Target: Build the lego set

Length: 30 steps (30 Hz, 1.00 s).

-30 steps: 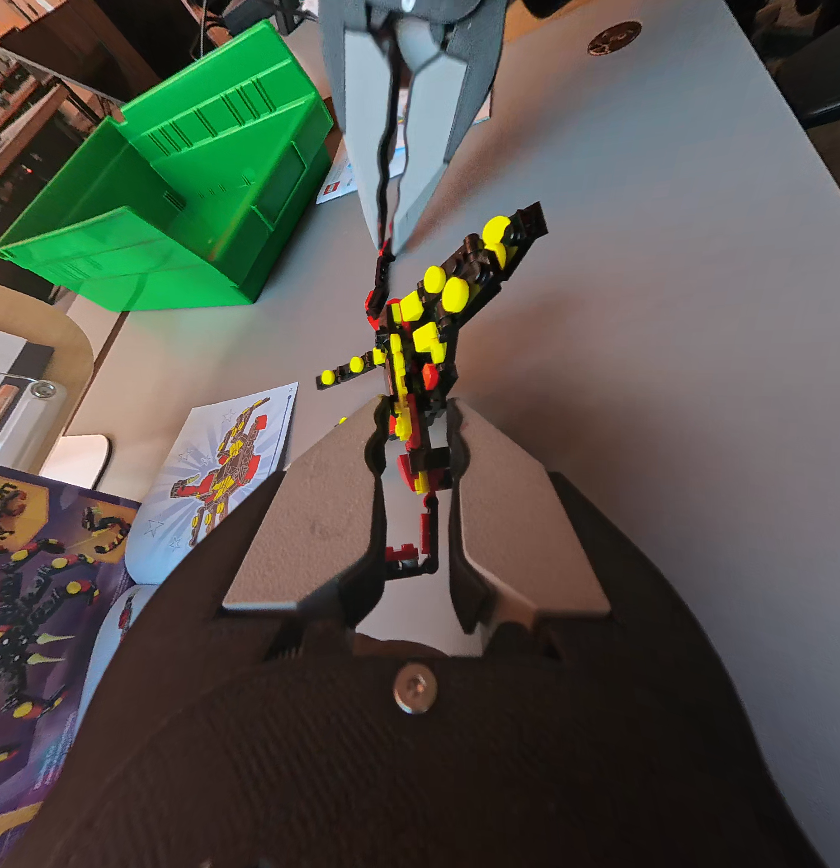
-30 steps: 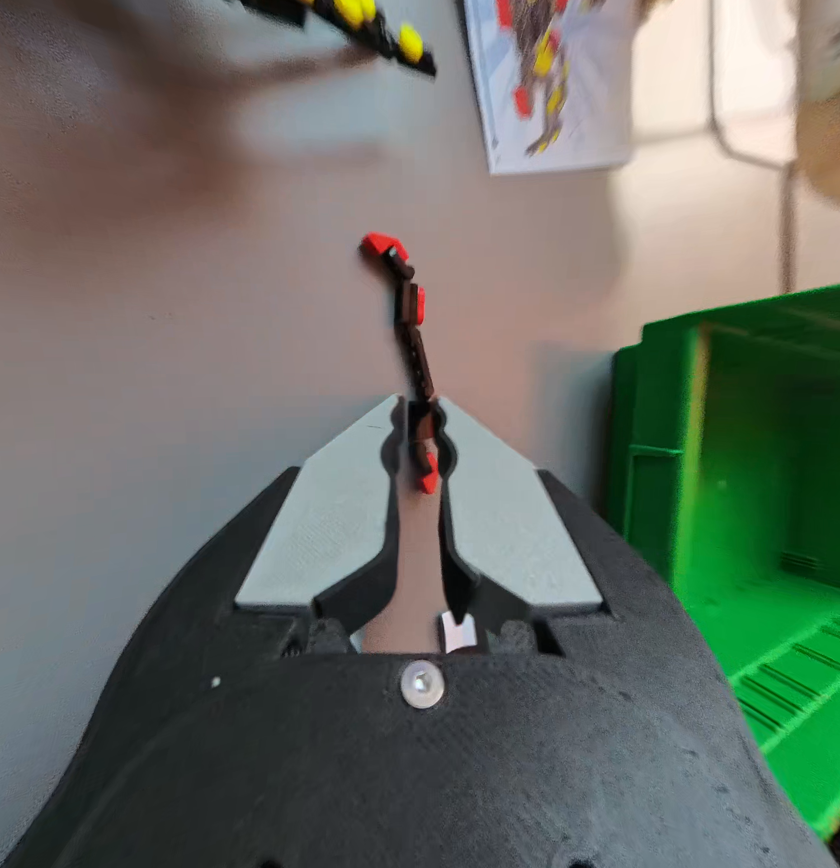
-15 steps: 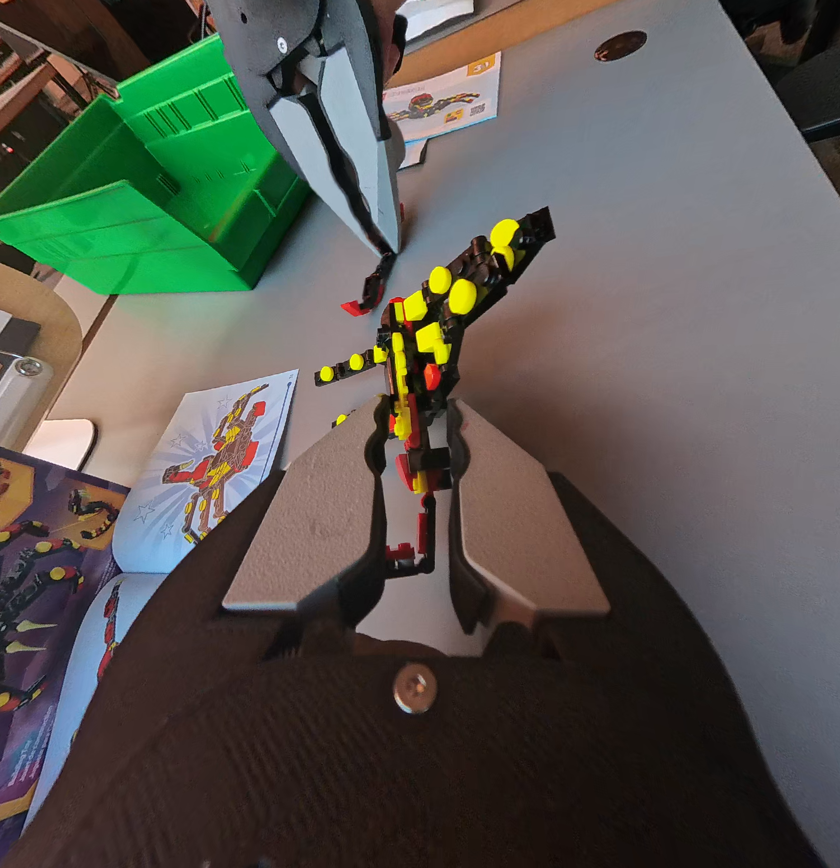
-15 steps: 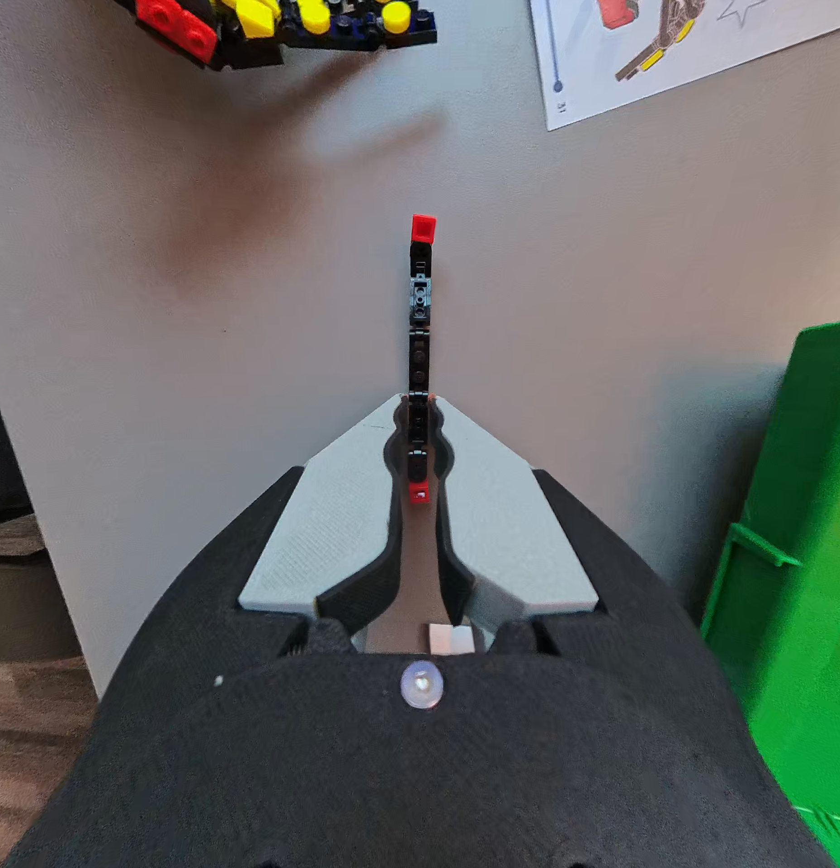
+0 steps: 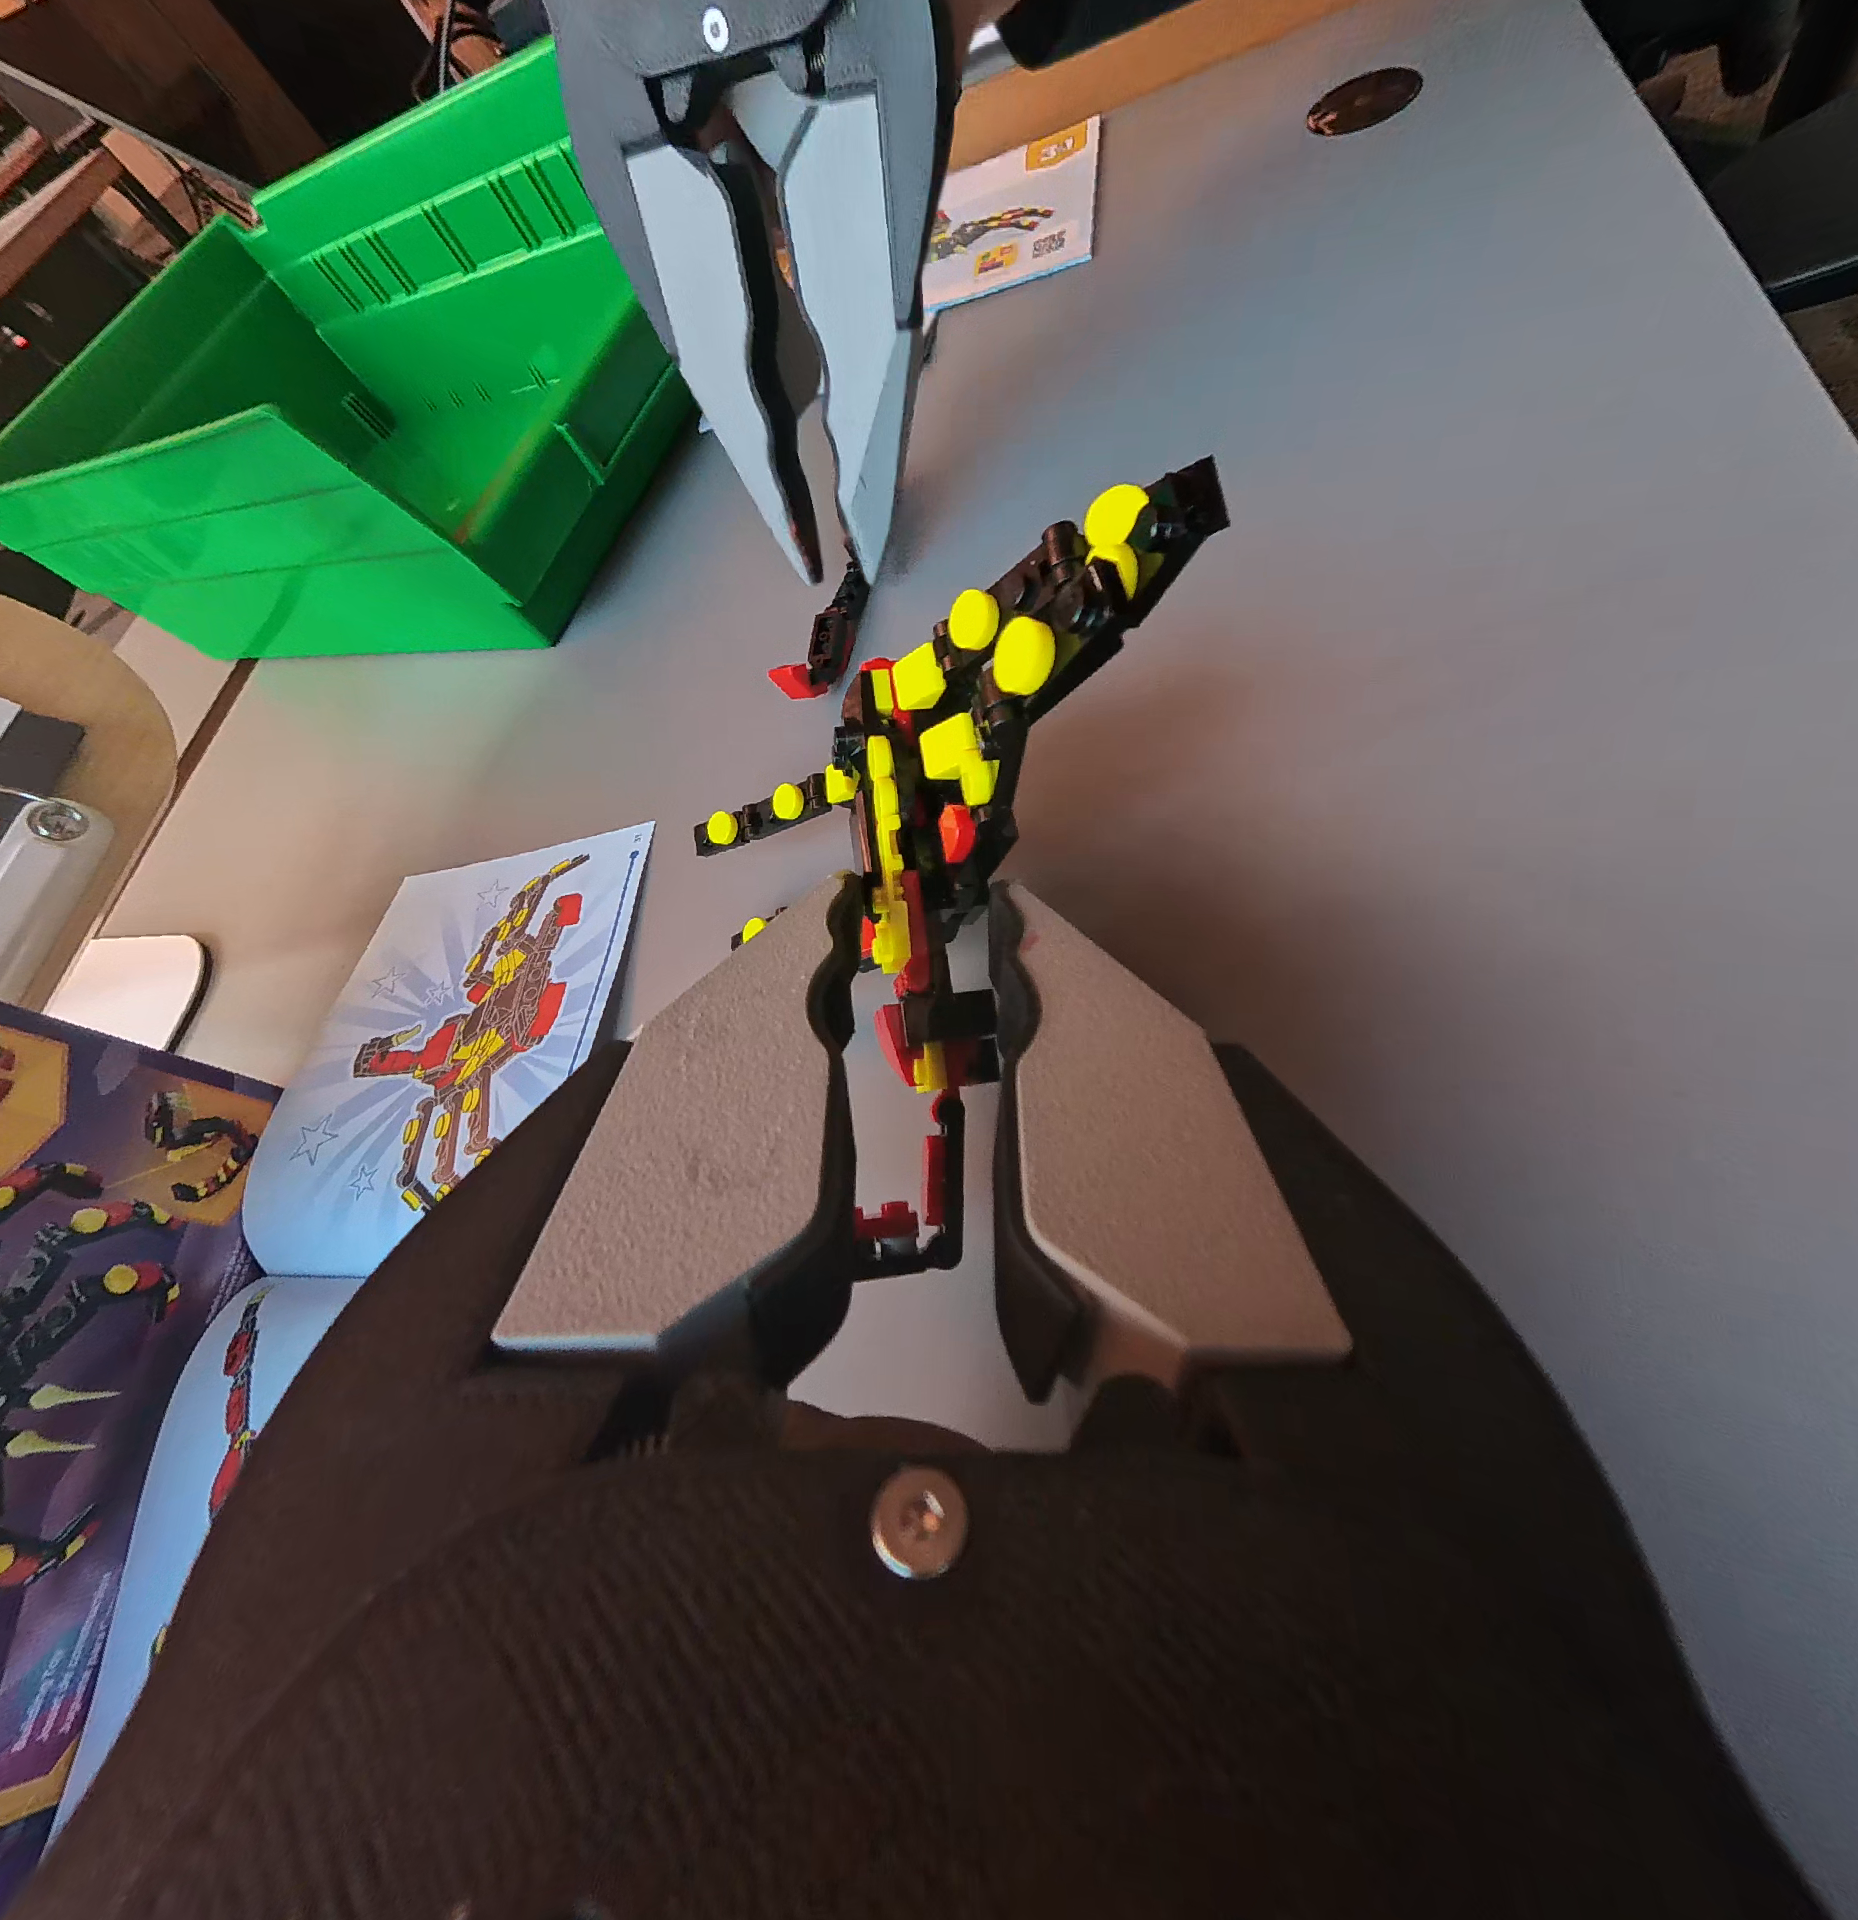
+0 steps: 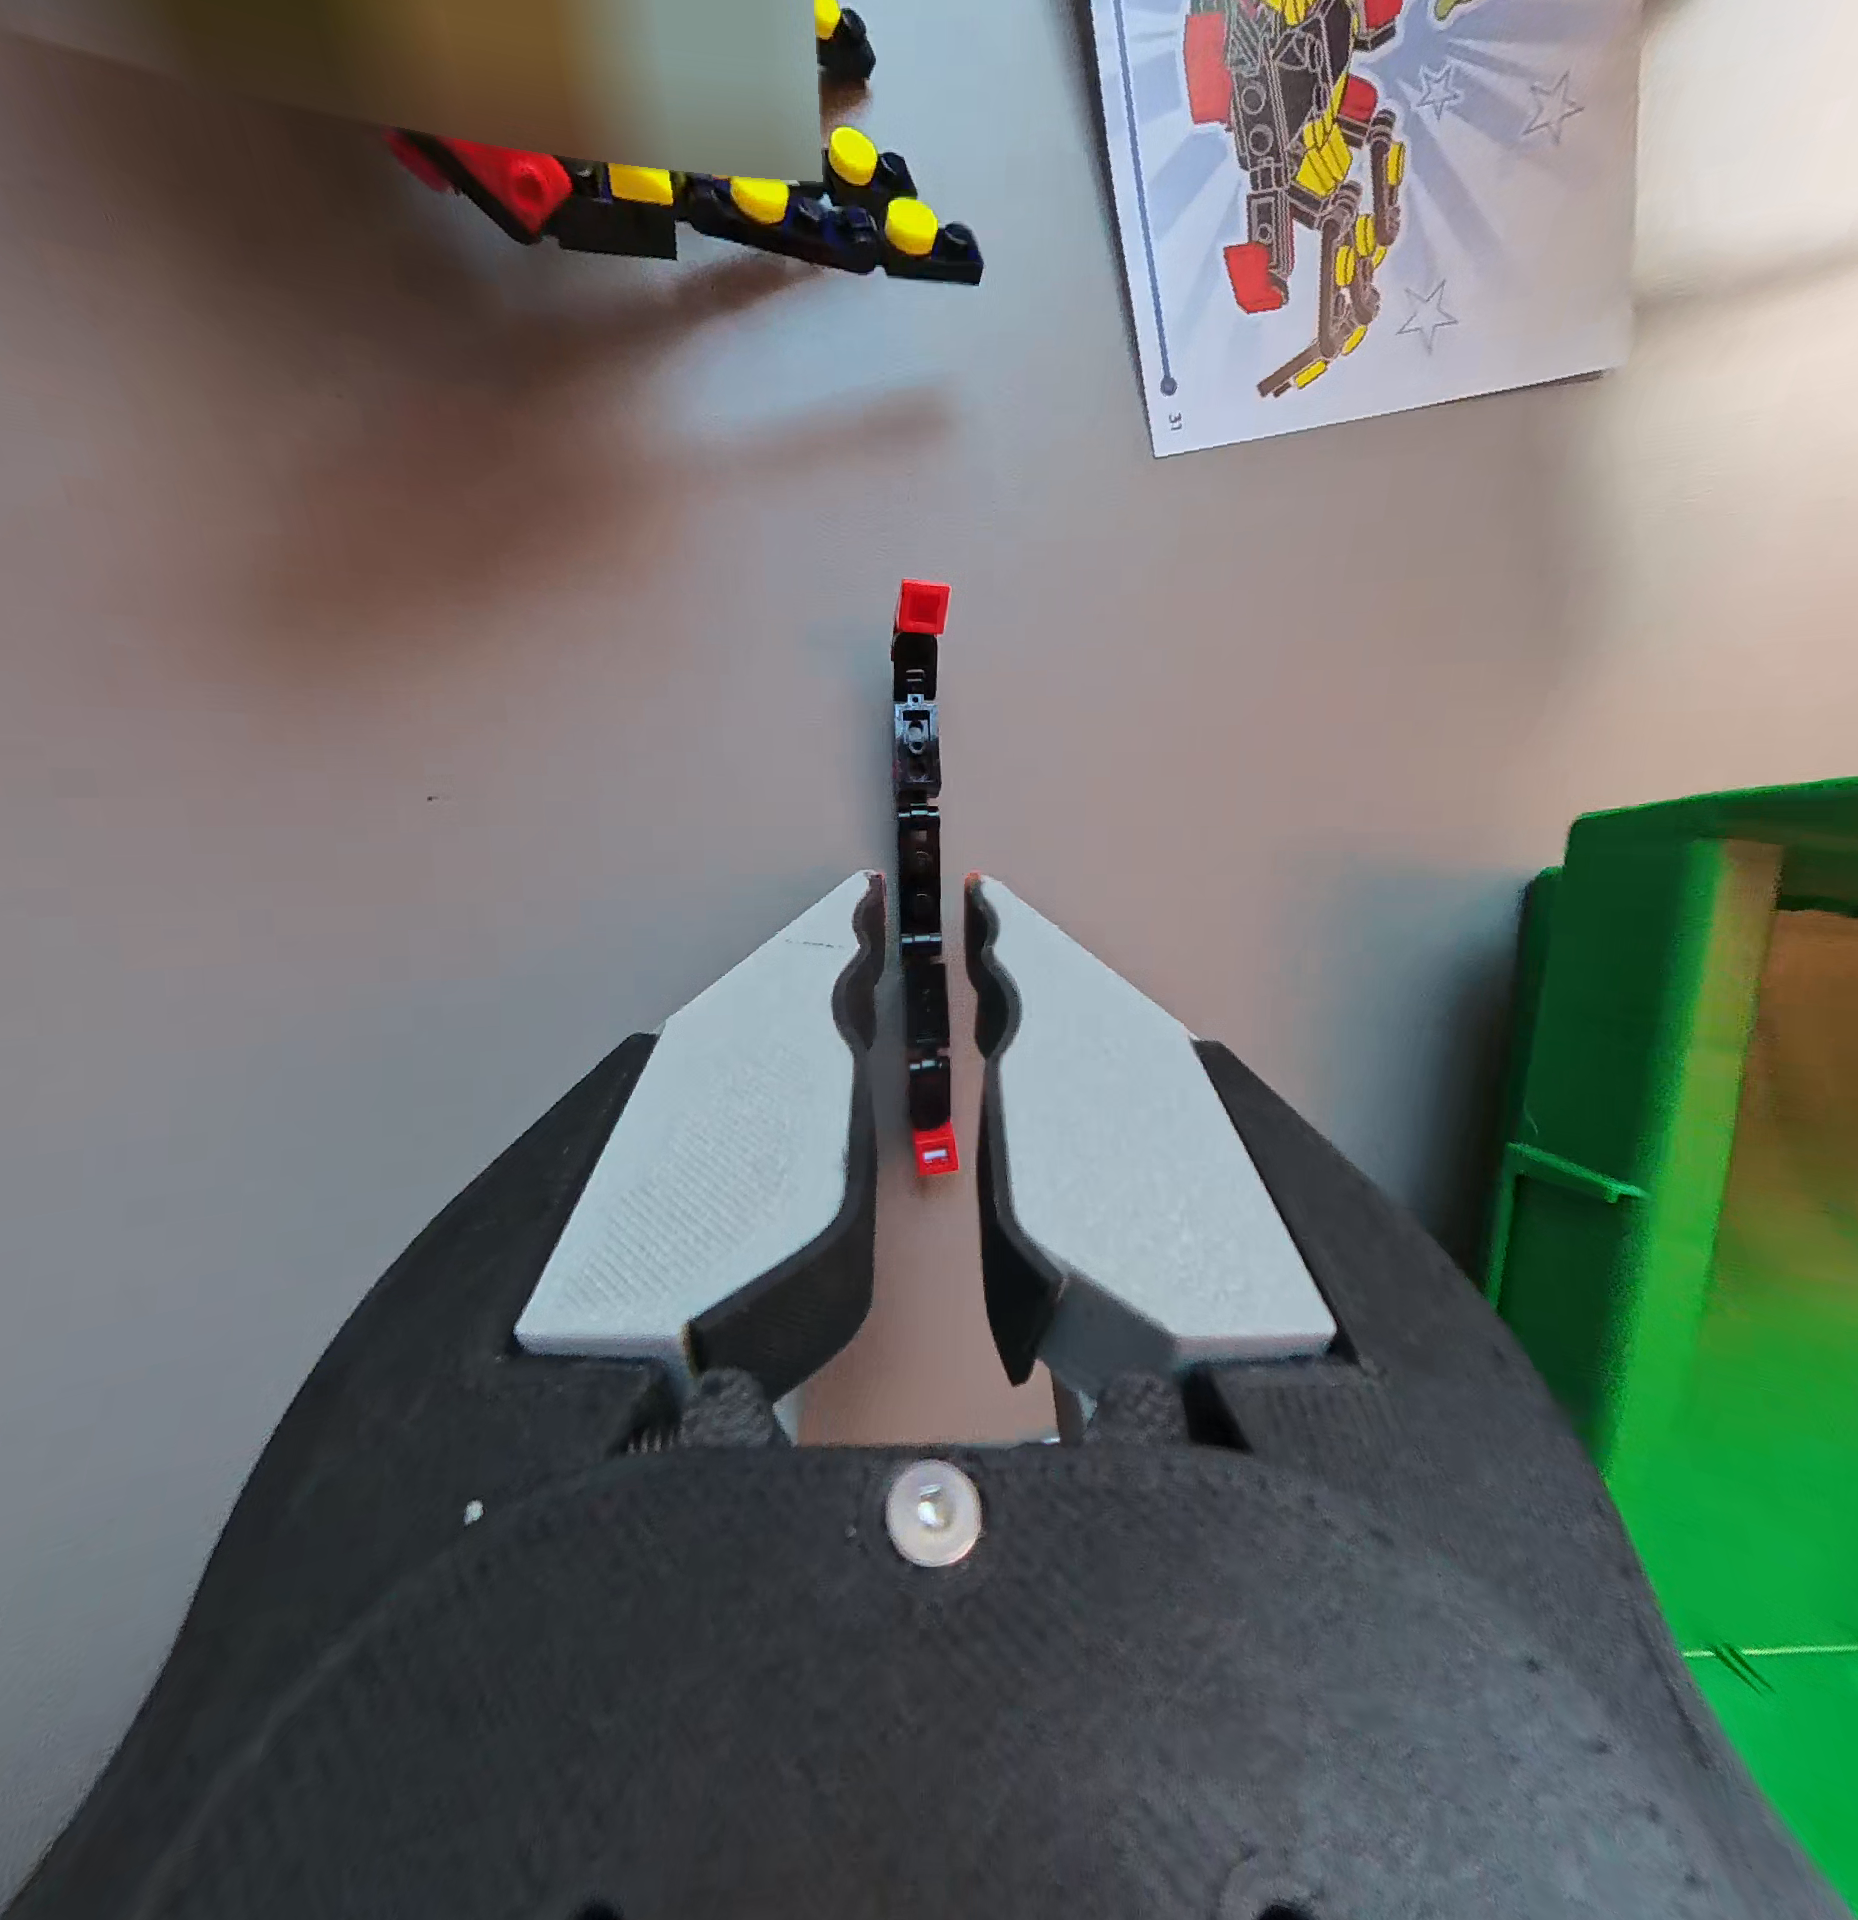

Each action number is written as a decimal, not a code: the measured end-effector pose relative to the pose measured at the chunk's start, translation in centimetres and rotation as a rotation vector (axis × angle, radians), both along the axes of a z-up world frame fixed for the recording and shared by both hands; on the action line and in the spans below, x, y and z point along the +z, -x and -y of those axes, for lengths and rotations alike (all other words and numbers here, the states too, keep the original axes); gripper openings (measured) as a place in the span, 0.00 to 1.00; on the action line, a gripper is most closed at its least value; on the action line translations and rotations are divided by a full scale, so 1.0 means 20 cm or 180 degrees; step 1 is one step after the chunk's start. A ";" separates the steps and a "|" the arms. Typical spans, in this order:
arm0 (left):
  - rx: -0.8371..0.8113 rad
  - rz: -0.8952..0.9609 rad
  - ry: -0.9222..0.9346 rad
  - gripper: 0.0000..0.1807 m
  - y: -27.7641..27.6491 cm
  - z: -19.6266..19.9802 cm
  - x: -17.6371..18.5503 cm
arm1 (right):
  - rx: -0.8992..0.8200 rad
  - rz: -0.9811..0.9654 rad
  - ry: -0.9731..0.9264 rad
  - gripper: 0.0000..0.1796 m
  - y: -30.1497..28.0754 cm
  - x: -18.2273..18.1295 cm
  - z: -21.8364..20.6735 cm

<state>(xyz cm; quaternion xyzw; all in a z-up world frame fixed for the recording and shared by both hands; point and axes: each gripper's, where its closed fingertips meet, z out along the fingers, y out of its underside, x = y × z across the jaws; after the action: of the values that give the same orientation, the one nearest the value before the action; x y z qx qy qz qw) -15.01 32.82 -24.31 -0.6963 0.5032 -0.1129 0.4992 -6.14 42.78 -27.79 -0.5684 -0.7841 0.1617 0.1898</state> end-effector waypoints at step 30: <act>0.0004 0.0058 0.0034 0.11 0.00 -0.01 0.01 | 0.0022 -0.0195 0.0285 0.02 0.03 0.00 0.03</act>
<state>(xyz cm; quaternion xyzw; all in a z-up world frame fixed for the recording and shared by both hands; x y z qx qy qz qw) -15.09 32.92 -24.18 -0.6983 0.4975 -0.1217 0.5001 -6.68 42.10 -27.84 -0.5684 -0.7719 0.2145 0.1875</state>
